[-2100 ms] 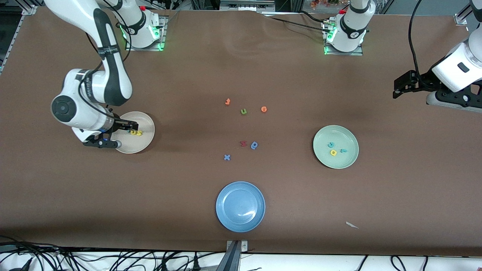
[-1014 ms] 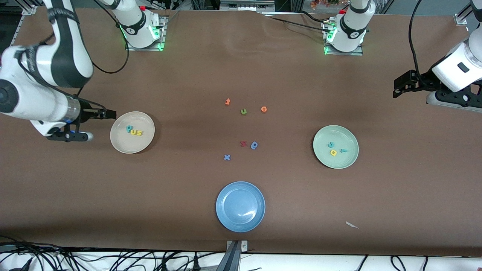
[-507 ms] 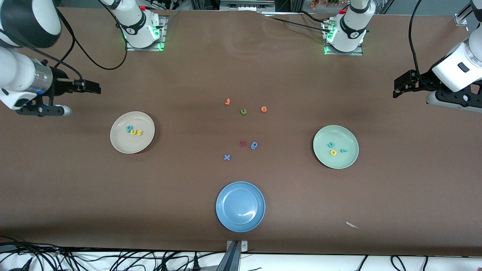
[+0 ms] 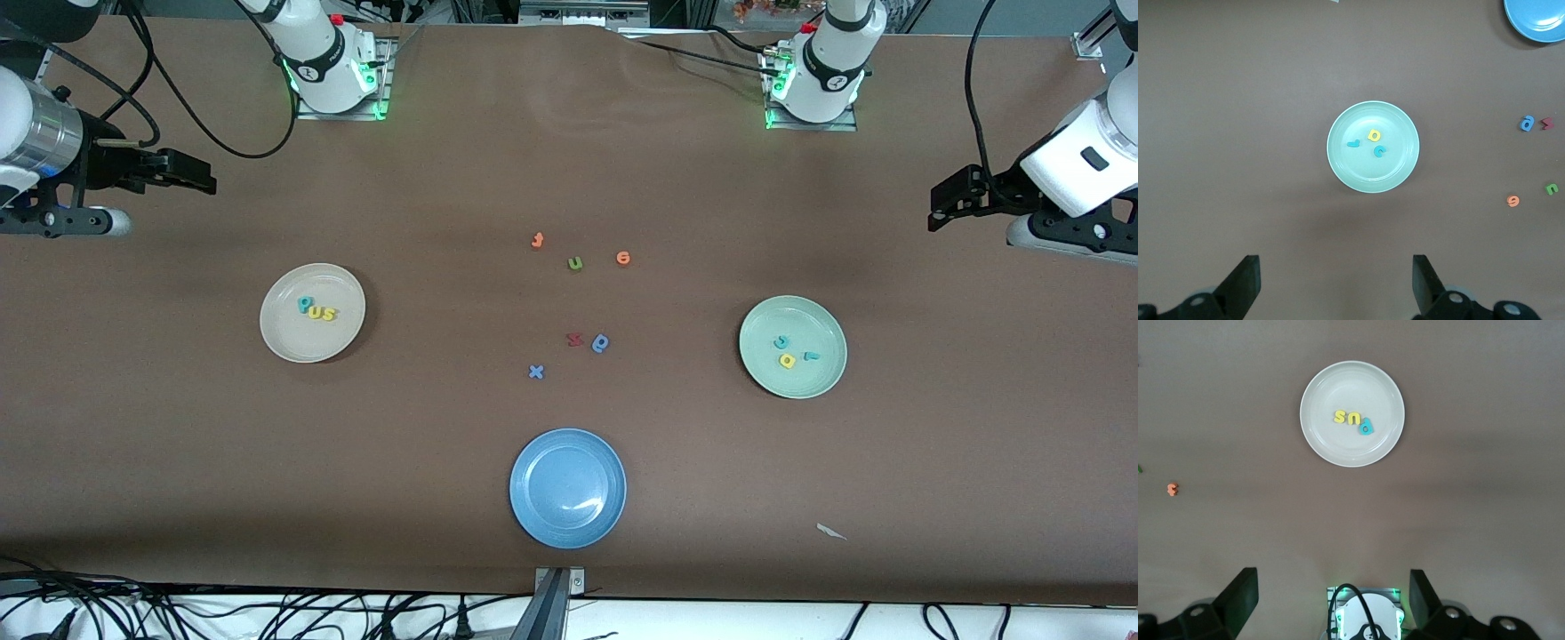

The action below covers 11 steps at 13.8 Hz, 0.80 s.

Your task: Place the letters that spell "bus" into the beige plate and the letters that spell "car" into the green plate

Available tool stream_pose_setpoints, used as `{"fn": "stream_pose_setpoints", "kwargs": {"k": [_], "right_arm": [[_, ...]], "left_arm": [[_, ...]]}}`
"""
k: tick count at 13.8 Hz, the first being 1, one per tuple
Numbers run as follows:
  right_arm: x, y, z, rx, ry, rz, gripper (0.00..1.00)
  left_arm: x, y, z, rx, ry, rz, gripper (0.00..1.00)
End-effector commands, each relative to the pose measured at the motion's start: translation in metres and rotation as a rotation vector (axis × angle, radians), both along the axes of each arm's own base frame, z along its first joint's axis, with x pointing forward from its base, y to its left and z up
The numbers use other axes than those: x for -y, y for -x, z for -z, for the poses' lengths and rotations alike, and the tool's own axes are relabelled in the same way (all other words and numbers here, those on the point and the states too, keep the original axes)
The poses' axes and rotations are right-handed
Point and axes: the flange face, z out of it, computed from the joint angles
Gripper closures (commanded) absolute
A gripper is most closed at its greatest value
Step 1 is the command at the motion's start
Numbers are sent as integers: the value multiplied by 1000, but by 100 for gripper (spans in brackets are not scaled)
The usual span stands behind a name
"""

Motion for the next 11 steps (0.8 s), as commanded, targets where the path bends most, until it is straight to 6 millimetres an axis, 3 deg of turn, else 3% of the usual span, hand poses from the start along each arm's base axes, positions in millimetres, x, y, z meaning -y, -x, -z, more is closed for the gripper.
{"fn": "stream_pose_setpoints", "kwargs": {"k": [1, 11], "right_arm": [[3, -13, -10, 15, 12, -2, 0], [-1, -13, -9, 6, 11, -10, 0]], "left_arm": [[0, 2, -7, 0, -20, 1, 0], [-1, 2, -7, 0, -18, 5, 0]]}}
